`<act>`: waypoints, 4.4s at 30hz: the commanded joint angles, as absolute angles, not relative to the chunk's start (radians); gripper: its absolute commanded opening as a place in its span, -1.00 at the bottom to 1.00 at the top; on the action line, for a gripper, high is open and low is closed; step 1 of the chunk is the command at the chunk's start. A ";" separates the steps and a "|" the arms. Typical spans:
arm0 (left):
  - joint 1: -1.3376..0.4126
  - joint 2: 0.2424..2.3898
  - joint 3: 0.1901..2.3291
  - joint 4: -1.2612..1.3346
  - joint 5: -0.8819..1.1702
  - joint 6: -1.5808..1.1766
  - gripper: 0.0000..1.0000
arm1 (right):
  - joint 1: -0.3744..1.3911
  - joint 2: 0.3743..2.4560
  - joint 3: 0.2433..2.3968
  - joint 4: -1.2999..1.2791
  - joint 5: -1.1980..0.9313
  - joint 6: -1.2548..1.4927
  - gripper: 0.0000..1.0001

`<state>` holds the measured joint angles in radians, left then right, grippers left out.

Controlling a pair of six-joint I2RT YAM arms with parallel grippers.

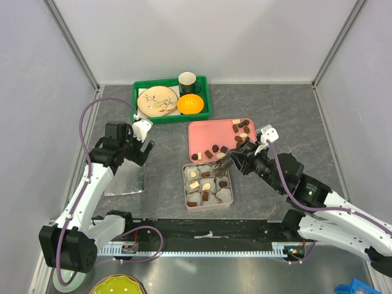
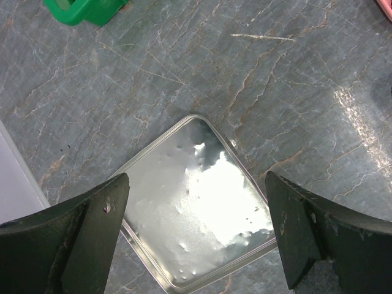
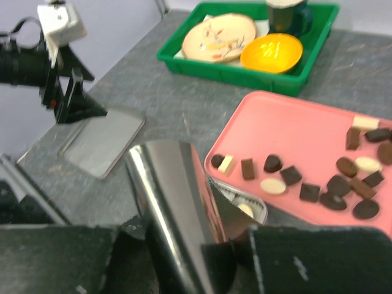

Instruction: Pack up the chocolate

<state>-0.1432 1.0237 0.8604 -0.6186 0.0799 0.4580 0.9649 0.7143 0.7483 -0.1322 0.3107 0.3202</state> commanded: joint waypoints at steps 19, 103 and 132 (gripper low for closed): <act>-0.141 0.999 0.848 -0.637 0.069 0.440 0.99 | 0.980 0.629 0.649 -0.293 0.189 0.407 -0.38; -0.224 1.316 0.715 -0.499 0.021 0.400 0.65 | 0.227 1.408 1.285 -0.468 0.376 0.311 0.27; -0.242 1.343 0.630 -0.517 0.020 0.390 -0.97 | 0.400 1.286 1.214 -0.350 0.264 0.285 0.02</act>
